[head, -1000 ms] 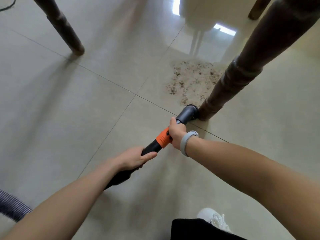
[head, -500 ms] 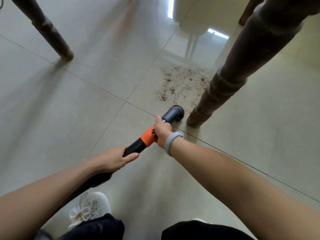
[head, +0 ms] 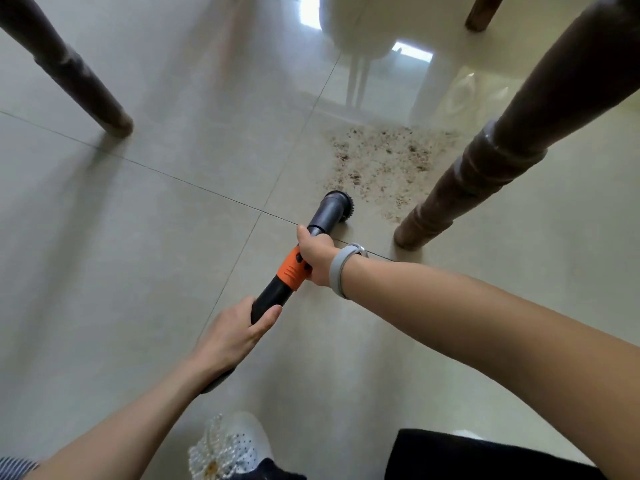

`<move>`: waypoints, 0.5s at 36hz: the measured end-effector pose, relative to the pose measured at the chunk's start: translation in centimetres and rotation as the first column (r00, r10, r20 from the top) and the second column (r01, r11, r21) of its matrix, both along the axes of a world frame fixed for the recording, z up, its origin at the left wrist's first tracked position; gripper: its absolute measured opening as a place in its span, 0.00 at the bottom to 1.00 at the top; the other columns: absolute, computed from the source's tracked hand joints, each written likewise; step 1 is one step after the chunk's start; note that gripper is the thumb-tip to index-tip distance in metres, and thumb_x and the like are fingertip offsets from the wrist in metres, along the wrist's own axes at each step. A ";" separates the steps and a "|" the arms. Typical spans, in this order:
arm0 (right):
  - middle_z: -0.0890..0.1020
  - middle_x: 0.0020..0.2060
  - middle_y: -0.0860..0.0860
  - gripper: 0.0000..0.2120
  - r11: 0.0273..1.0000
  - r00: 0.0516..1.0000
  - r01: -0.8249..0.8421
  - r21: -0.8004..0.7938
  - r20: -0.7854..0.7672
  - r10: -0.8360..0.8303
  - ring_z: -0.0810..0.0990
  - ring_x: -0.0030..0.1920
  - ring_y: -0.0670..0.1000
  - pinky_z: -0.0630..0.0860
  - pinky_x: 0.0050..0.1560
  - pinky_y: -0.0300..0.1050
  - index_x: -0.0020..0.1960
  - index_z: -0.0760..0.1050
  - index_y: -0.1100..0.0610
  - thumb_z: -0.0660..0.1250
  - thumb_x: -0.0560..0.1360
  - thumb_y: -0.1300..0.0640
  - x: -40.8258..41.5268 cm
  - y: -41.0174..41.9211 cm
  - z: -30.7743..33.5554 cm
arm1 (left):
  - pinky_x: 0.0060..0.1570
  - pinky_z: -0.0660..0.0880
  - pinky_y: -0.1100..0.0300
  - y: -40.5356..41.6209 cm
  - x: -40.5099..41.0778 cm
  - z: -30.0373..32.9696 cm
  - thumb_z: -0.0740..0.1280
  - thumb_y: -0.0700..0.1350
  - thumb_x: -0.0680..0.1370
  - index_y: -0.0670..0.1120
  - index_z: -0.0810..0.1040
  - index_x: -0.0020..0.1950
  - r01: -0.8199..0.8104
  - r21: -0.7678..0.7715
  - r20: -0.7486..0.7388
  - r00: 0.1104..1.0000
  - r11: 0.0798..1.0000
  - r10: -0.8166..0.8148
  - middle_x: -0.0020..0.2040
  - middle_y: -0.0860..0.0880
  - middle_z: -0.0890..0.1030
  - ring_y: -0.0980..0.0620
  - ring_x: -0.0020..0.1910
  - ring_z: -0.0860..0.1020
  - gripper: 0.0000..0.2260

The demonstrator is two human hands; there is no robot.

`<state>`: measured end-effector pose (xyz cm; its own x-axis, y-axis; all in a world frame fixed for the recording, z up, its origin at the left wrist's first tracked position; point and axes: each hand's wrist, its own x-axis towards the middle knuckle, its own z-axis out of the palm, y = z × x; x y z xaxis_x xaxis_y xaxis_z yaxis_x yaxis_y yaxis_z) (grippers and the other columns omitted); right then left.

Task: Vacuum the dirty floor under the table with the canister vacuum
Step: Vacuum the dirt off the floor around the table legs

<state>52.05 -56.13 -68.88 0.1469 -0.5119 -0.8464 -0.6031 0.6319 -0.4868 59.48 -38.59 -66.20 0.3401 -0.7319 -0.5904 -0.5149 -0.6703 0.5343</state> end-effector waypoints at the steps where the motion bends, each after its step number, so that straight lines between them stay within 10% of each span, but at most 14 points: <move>1: 0.74 0.59 0.58 0.33 1.000 1.000 0.010 0.012 0.009 -0.010 0.75 0.58 0.62 0.74 0.61 0.58 0.62 0.68 0.58 0.55 0.69 0.33 -0.1 0.1 0.9 | 0.38 0.77 0.47 0.0 0.0 0.2 0.60 0.63 0.77 0.50 0.69 0.41 0.007 0.001 -0.002 1.000 1.000 -0.007 0.34 0.47 0.79 0.46 0.33 0.79 0.17; 9: 0.76 0.52 0.57 0.17 0.977 0.976 0.200 0.079 0.072 -0.205 0.77 0.54 0.58 0.76 0.59 0.58 0.56 0.67 0.59 0.59 0.78 0.45 -0.2 1.6 1.3 | 0.34 0.72 0.54 0.9 0.6 0.4 0.60 0.61 0.78 0.50 0.69 0.42 0.067 0.004 0.036 0.997 0.998 -0.067 0.33 0.50 0.75 0.50 0.31 0.75 0.16; 18: 0.77 0.53 0.56 0.46 0.988 0.988 0.154 0.021 0.011 -0.155 0.77 0.53 0.60 0.77 0.56 0.58 0.63 0.68 0.58 0.56 0.55 0.28 2.8 3.9 -2.0 | 0.31 0.65 0.57 3.1 2.2 0.2 0.61 0.60 0.78 0.49 0.71 0.41 0.032 -0.008 0.104 0.994 0.999 -0.031 0.31 0.51 0.74 0.51 0.31 0.74 0.16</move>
